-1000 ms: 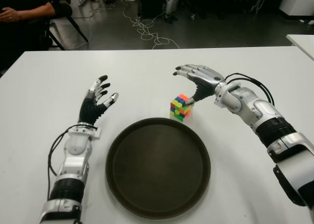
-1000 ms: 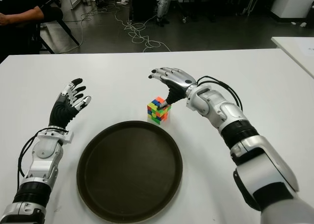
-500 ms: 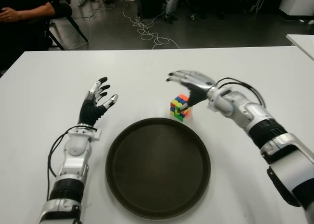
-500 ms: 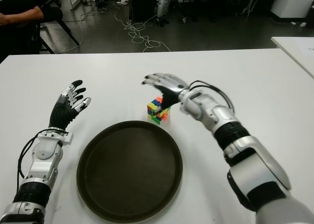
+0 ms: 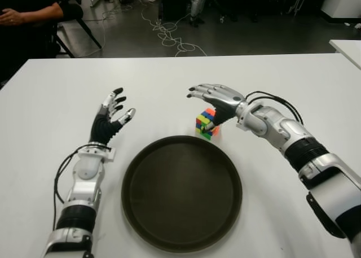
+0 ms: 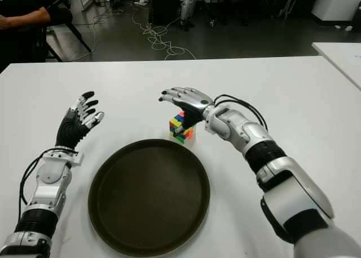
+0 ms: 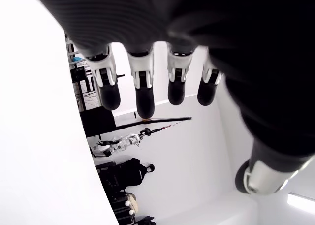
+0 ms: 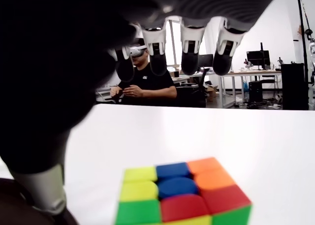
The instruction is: Pick up the Rubik's Cube and put it in the plate
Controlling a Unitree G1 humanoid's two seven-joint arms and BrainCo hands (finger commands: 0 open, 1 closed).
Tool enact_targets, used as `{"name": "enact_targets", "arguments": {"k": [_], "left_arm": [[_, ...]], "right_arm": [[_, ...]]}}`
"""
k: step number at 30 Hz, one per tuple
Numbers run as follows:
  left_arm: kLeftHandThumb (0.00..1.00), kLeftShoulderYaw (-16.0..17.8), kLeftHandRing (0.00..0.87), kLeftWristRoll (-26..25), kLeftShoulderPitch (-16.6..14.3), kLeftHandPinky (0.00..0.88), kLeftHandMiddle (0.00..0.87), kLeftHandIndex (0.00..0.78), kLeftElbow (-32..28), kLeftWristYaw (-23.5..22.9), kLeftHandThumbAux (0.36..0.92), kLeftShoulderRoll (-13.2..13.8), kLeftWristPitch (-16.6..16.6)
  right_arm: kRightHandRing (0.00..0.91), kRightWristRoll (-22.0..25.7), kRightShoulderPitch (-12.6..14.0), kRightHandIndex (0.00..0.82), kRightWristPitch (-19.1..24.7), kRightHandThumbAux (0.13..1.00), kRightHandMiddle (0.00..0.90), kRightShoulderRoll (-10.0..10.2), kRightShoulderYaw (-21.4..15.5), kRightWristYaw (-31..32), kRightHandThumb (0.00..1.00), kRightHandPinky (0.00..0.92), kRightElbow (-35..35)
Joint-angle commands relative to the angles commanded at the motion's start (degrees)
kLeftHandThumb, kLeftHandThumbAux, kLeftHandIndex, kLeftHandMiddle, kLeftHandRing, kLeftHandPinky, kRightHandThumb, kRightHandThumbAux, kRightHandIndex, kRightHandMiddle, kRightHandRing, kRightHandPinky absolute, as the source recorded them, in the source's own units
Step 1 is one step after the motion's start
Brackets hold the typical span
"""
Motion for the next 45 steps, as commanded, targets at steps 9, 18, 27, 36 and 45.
{"name": "enact_targets", "arguments": {"k": [9,18,27,36,45], "left_arm": [[0.025,-0.1,0.081,-0.05,-0.02,0.097,0.075,0.044,-0.06,-0.28,0.649,0.08,0.39],[0.021,-0.1,0.096,0.59,-0.28,0.101,0.091,0.058,0.83,0.33,0.664,0.34,-0.37],[0.045,0.1,0.112,0.22,-0.54,0.125,0.102,0.068,1.65,0.32,0.659,0.19,-1.3],[0.039,0.01,0.111,0.06,-0.49,0.123,0.099,0.059,1.6,0.03,0.65,0.27,-1.18],[0.047,0.02,0.112,0.17,-0.55,0.119,0.104,0.063,1.7,0.43,0.656,0.01,-1.05]], "right_arm": [[0.005,0.94,-0.2,0.0,-1.05,0.711,0.0,0.49,-0.03,0.36,0.0,0.065,1.75],[0.0,2.21,-0.61,0.0,-1.61,0.706,0.0,1.21,-0.43,2.95,0.0,0.056,3.61],[0.0,2.56,-1.17,0.0,-2.16,0.699,0.0,1.96,-0.27,3.01,0.0,0.055,6.13],[0.014,2.26,-1.61,0.0,-2.29,0.699,0.0,2.22,-0.18,2.32,0.0,0.067,8.27],[0.019,1.98,-1.93,0.0,-2.27,0.709,0.0,2.62,0.12,1.78,0.0,0.072,10.24]]}}
